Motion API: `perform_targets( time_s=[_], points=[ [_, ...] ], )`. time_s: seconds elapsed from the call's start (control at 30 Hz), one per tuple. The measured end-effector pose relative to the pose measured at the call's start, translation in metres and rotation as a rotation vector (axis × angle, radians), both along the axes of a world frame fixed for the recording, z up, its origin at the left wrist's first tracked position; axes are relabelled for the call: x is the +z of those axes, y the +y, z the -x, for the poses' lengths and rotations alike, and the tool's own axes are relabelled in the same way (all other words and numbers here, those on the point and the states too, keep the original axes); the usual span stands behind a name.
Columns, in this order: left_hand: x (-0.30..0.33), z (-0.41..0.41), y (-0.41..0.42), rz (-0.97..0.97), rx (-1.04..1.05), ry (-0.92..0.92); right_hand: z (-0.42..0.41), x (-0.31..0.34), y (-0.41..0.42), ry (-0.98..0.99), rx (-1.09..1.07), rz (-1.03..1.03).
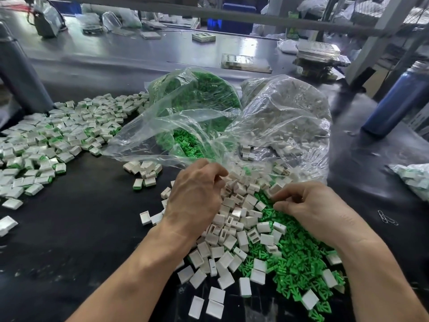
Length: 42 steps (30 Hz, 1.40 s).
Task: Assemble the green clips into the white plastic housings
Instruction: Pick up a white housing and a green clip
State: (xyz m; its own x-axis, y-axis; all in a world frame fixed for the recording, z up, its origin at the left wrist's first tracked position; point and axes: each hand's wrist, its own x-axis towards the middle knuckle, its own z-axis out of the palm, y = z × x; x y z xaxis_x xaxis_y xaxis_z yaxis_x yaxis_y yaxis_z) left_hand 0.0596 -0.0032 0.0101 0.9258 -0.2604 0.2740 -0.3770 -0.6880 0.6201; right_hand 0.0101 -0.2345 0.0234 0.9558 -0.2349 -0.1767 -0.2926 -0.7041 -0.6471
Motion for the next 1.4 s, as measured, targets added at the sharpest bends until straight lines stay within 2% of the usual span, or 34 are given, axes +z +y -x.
perform_targets(
  time_s=[0.17, 0.37, 0.57, 0.77, 1.1, 1.27, 1.4],
  points=[
    [-0.002, -0.002, 0.001, 0.186, -0.004, 0.02, 0.004, 0.002, 0.005, 0.032, 0.059, 0.005],
    [0.0, -0.002, 0.003, 0.372, -0.006, 0.047, 0.0, -0.001, 0.018, -0.118, 0.019, 0.019],
    [0.006, -0.003, 0.003, 0.659, -0.024, 0.259, -0.003, -0.002, 0.03, -0.117, 0.042, 0.168],
    [0.012, -0.003, 0.006, 0.945, -0.104, 0.401, -0.005, -0.005, 0.031, -0.126, 0.013, 0.188],
    [0.016, -0.003, 0.004, 1.191, -0.111, 0.558, -0.006, -0.008, 0.03, -0.174, -0.052, 0.05],
    [0.017, -0.004, 0.004, 1.318, -0.153, 0.658, -0.005, -0.008, 0.03, -0.301, -0.081, 0.033],
    [0.017, -0.003, 0.002, 1.387, -0.167, 0.711, -0.006, -0.01, 0.032, -0.402, -0.129, -0.264]
  ],
)
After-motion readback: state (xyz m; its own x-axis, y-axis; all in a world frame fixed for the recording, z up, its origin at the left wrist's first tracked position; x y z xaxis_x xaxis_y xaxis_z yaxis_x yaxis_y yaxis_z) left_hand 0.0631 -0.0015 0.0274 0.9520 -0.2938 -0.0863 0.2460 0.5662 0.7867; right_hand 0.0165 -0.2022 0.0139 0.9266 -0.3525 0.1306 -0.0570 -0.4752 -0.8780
